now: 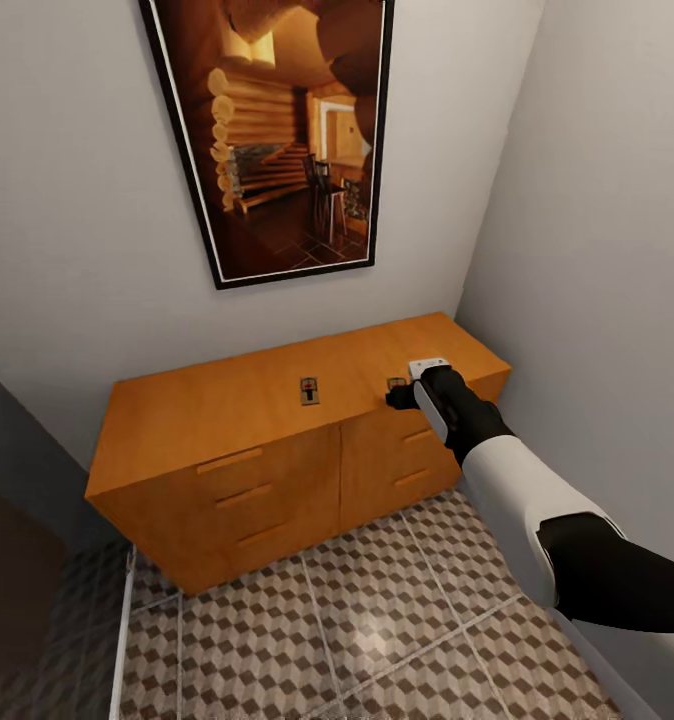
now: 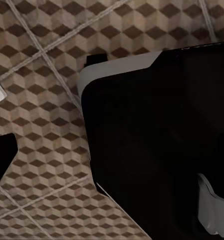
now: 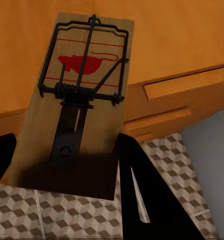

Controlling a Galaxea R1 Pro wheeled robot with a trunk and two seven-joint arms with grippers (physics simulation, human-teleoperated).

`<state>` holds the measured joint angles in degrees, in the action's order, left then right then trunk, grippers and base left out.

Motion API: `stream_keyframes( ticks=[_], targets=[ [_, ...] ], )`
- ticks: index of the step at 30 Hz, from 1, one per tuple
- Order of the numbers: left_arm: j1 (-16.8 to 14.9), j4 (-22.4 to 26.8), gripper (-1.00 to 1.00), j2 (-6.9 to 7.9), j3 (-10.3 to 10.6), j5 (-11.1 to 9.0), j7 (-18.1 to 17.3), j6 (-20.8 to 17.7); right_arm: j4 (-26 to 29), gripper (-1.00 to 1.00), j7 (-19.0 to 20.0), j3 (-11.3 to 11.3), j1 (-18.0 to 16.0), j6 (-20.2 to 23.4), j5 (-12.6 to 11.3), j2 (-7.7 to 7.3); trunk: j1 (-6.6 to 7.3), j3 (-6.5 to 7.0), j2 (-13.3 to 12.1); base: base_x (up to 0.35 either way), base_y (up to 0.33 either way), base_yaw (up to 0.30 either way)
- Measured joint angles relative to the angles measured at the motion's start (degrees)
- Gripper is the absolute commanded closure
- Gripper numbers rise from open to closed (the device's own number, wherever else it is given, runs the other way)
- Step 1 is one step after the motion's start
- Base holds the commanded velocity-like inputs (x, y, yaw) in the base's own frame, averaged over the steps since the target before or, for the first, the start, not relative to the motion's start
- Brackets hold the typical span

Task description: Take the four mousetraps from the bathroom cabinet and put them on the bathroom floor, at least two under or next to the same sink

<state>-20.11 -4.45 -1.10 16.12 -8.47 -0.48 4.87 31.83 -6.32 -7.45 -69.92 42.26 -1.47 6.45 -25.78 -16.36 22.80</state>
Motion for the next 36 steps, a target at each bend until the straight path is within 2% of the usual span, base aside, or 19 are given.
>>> stream_keyframes(
  ticks=[22,29,33,36],
  targets=[
    [0.0,0.0,-1.00,0.00,0.0,0.0,0.0,0.0,-0.5,1.00,0.0,-0.1,0.0,-0.4,0.0,-0.08,0.00,0.00,0.0,-0.286,-0.169,0.000],
    [0.0,0.0,-1.00,0.00,0.0,0.0,0.0,0.0,-2.4,1.00,-0.2,-0.1,0.0,-1.1,0.0,-0.14,0.02,0.00,0.0,-0.142,-0.038,0.000],
    [0.0,0.0,-1.00,0.00,-0.1,0.0,0.0,0.0,-5.9,1.00,-0.1,-0.1,0.0,-4.4,0.0,-0.26,0.02,0.00,0.0,-0.024,-0.005,0.000],
    [0.0,0.0,-1.00,0.00,0.0,0.0,0.0,0.1,-12.7,1.00,-0.1,-0.1,0.0,-11.6,-0.1,-0.28,0.03,-0.01,0.0,-0.007,-0.001,0.000]
  ],
)
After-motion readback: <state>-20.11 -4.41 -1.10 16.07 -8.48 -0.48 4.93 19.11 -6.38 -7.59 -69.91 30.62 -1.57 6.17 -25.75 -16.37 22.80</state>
